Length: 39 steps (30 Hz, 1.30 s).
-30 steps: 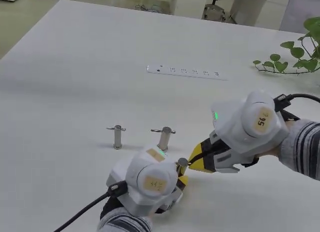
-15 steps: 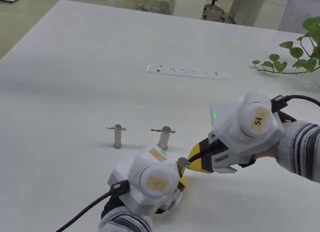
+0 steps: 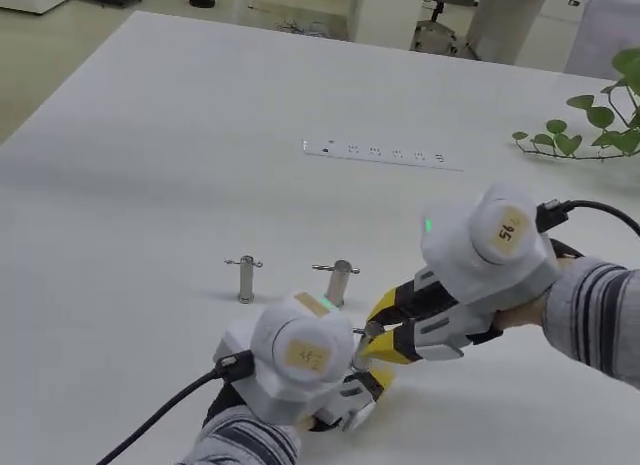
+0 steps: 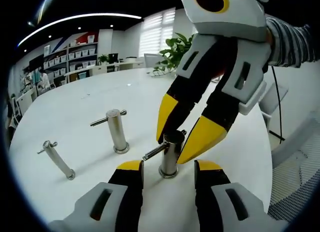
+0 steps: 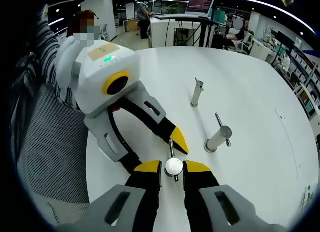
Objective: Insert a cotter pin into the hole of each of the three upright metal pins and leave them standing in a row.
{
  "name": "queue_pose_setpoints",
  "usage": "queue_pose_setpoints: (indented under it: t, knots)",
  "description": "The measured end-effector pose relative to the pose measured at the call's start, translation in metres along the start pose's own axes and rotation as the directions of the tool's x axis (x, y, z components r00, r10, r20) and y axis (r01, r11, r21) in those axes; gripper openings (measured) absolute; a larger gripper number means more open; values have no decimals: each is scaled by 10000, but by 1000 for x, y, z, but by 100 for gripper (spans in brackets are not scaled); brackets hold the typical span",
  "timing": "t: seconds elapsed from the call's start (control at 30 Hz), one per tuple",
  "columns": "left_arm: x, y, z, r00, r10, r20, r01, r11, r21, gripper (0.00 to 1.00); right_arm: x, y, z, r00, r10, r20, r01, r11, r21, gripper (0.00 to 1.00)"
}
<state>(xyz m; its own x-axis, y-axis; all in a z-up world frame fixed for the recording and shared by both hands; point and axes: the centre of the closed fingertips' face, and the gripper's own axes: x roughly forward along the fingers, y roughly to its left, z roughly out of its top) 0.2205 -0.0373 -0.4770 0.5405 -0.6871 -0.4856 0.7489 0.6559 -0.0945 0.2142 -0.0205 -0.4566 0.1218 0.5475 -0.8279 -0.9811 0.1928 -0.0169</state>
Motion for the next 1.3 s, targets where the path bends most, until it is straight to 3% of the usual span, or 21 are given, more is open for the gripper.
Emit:
queue_pose_setpoints:
  t: [0.23,0.7,1.07,1.3]
  knots:
    - [-7,2,1,10000,-86,-20,86,10000,-20,43,10,-2,-1,10000,9,-31,-9,9996,270,11]
    - [-28,12,12,9999,-25,165,34,9984,-572,49,5,-1,-2,9998,174,-60,-172,9993,334,9]
    - [-53,19,15,9993,251,261,-232,9972,-713,54,-12,-27,-9,9992,-293,-261,301,9991,289,9]
    - [-73,31,19,9964,666,525,-611,9931,-997,57,-20,-46,-18,9979,-473,-443,487,9983,317,9]
